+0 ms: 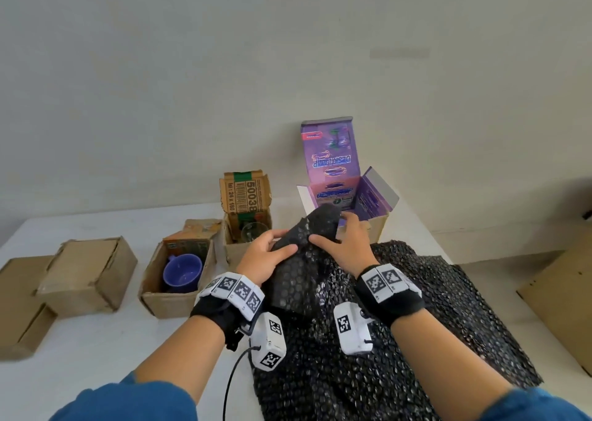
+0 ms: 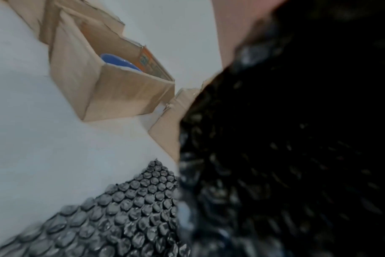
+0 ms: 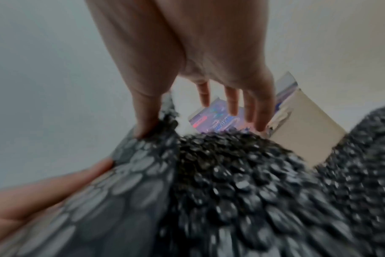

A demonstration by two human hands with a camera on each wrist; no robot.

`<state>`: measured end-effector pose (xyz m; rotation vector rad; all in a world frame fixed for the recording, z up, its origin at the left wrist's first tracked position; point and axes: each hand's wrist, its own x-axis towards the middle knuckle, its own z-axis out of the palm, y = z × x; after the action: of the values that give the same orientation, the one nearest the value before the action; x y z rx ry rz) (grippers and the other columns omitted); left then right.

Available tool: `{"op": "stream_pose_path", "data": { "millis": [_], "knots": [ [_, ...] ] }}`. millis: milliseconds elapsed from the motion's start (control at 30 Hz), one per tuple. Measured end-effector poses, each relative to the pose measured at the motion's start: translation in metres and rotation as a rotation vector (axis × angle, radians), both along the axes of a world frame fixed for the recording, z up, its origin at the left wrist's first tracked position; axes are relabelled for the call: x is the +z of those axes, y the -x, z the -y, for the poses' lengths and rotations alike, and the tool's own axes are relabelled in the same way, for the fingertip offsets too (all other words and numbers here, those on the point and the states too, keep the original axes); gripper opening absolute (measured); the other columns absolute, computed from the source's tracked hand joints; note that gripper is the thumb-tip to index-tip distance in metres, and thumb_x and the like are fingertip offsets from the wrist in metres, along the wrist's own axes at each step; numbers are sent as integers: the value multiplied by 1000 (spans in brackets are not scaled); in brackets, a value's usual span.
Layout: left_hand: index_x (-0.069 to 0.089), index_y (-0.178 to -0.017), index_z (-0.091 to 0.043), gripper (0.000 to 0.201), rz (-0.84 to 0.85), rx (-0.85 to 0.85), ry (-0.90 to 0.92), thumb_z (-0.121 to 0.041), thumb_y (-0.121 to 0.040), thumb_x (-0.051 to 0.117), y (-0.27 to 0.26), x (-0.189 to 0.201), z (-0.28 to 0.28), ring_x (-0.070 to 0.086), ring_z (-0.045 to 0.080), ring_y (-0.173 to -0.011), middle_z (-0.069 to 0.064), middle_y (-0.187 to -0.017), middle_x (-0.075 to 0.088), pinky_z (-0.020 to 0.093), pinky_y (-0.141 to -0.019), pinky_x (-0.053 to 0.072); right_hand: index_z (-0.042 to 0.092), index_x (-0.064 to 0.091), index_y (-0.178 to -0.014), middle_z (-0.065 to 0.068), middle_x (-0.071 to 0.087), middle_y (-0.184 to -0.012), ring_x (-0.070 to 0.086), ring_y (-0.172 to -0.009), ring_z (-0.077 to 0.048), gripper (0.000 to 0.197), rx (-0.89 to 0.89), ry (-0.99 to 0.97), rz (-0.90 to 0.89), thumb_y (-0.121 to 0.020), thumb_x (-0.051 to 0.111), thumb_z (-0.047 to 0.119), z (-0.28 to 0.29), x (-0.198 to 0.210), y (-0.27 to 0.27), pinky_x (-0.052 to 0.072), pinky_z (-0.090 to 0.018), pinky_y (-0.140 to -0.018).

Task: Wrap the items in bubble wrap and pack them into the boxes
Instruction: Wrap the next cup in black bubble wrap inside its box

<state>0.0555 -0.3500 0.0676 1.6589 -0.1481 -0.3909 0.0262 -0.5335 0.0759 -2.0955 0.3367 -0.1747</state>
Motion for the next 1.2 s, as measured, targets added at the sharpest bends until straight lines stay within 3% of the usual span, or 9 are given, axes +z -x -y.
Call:
{"op": "stream_pose_path", "data": {
  "millis": [100,167,400,567,700,833,933,1100,1200],
  "knots": [
    [56,-117,-25,38,-32,45,121,-11,-84,68,0,6,-16,63,17,-104,3,-113,66,36,-91,51,18,7,-148,-11,25,-151,35,-135,-28,107,33,-271,-143,-72,74,53,-12,-5,-4,35,-44,-109],
    [54,-117,-26,42,-42,78,167,-7,-82,69,-2,7,-27,63,20,-104,5,-112,65,40,-91,51,23,2,-148,-13,38,-143,49,-123,-28,106,68,-445,-185,-75,75,46,-21,-6,-7,43,-45,-103],
    [40,-112,-26,38,-91,114,135,-26,-85,67,-15,10,-74,62,21,-105,9,-118,60,45,-96,49,28,28,-127,-25,57,-117,64,-99,-34,73,132,-534,-43,-76,77,9,-73,1,-36,55,-48,-85],
    [51,-125,-16,37,-155,123,107,-25,-90,62,-33,11,-119,64,21,-104,9,-116,64,43,-95,50,19,38,-127,-14,65,-107,67,-88,-22,62,182,-505,6,-79,72,2,-111,7,-52,57,-32,-69],
    [58,-116,-26,37,-17,58,52,-5,-87,63,-42,12,-156,65,21,-102,9,-109,68,39,-89,53,25,45,-127,-8,65,-114,63,-105,-21,63,241,-416,9,-76,76,8,-133,7,-63,53,-40,-89],
    [55,-121,-11,35,-86,-73,210,6,-91,49,-51,15,-185,63,25,-103,11,-112,66,38,-89,53,30,56,-108,3,66,-106,60,-107,-18,40,293,-305,75,-80,72,6,-157,14,-69,49,-30,-90],
    [65,-103,-12,35,-91,-79,196,12,-90,44,-62,11,-204,64,20,-96,2,-100,72,29,-83,52,23,62,-106,-5,68,-106,64,-100,-19,35,360,-480,74,-84,60,-4,-173,18,-69,51,-35,-90],
    [77,-76,-13,51,-86,-39,238,13,-86,35,-76,14,-224,66,18,-89,7,-92,73,23,-76,53,15,73,-100,-11,67,-108,60,-97,-27,31,360,-932,-57,-84,50,28,-182,18,-74,45,-38,-85],
    [77,-77,-13,23,-26,-4,157,-21,-90,59,-81,12,-231,66,22,-97,6,-94,74,28,-86,49,18,72,-80,-6,69,-110,62,-103,-25,44,339,-663,-110,-95,43,48,-192,13,-79,48,-39,-91]
  ]
}}
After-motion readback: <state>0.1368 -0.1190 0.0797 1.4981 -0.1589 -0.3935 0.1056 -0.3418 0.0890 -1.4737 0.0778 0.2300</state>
